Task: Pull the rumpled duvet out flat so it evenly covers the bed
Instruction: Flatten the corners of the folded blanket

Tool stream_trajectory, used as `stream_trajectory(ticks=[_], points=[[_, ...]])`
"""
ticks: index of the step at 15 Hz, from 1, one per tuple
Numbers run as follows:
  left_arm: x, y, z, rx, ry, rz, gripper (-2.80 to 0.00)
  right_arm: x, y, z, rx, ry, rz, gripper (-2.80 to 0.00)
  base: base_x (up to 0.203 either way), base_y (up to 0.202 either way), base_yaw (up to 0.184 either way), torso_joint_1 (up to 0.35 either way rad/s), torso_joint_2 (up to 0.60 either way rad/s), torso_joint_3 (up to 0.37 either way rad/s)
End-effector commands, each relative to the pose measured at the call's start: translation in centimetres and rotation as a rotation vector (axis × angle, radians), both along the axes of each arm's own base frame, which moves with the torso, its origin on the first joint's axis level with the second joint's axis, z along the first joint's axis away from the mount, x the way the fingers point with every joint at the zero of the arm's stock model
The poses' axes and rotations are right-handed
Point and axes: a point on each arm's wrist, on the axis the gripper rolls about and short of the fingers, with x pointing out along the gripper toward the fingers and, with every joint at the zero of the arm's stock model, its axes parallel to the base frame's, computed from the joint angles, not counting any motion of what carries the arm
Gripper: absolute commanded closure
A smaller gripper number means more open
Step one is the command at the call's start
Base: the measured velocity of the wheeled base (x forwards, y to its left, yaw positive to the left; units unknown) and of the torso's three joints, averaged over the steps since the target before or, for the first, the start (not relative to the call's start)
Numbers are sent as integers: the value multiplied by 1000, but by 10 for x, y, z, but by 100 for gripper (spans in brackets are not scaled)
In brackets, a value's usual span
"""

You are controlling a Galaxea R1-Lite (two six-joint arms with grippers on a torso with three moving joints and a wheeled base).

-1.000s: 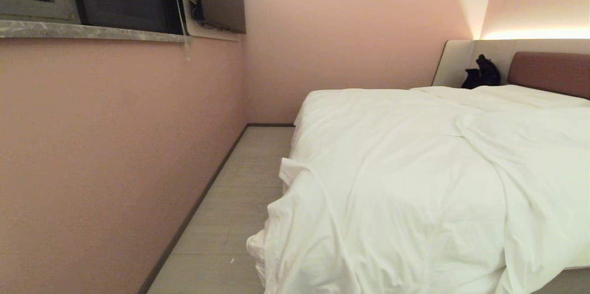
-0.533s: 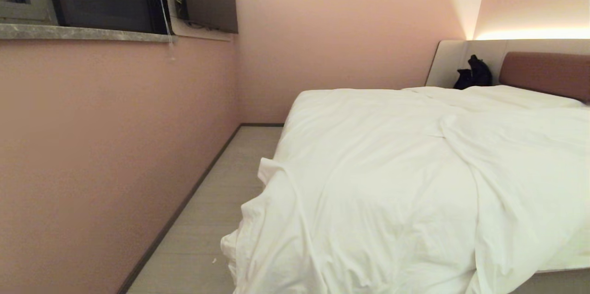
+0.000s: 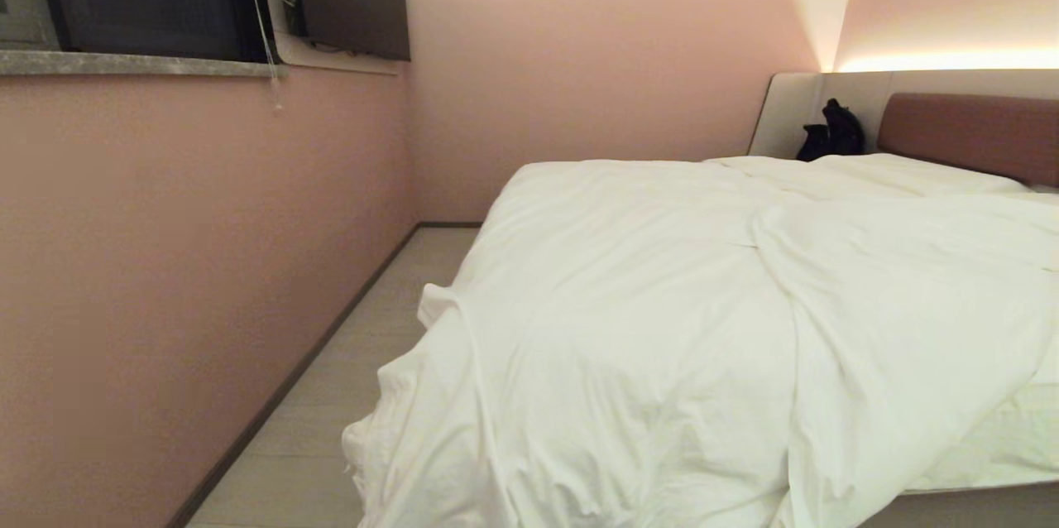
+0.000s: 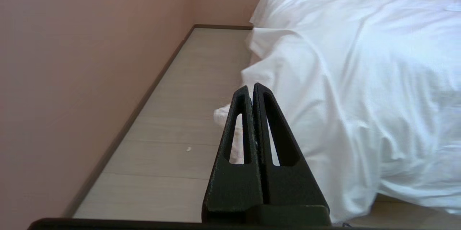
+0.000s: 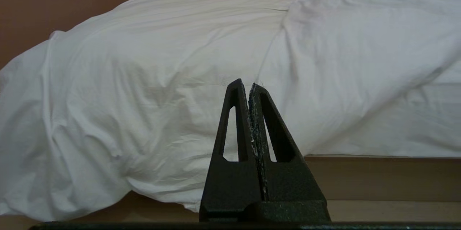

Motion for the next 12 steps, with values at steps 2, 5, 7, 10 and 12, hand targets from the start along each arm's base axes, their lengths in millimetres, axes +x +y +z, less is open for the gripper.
stream_trajectory(ticks=[2, 5, 7, 10, 12], points=[[0, 0, 0, 0, 0, -1, 0, 0, 0, 0, 0, -1, 1, 0, 0, -194, 3, 0, 2, 2], [0, 0, 0, 4, 0, -2, 0, 0, 0, 0, 0, -1, 0, 0, 0, -167, 0, 1, 2, 4], [0, 0, 0, 7, 0, -2, 0, 0, 0, 0, 0, -1, 1, 0, 0, -37, -1, 1, 2, 1], [0, 0, 0, 9, 1, -4, 0, 0, 0, 0, 0, -1, 1, 0, 0, 0, 0, 0, 0, 0], [0, 0, -1, 3, 3, -1, 0, 0, 0, 0, 0, -1, 1, 0, 0, 0, 0, 0, 0, 0]])
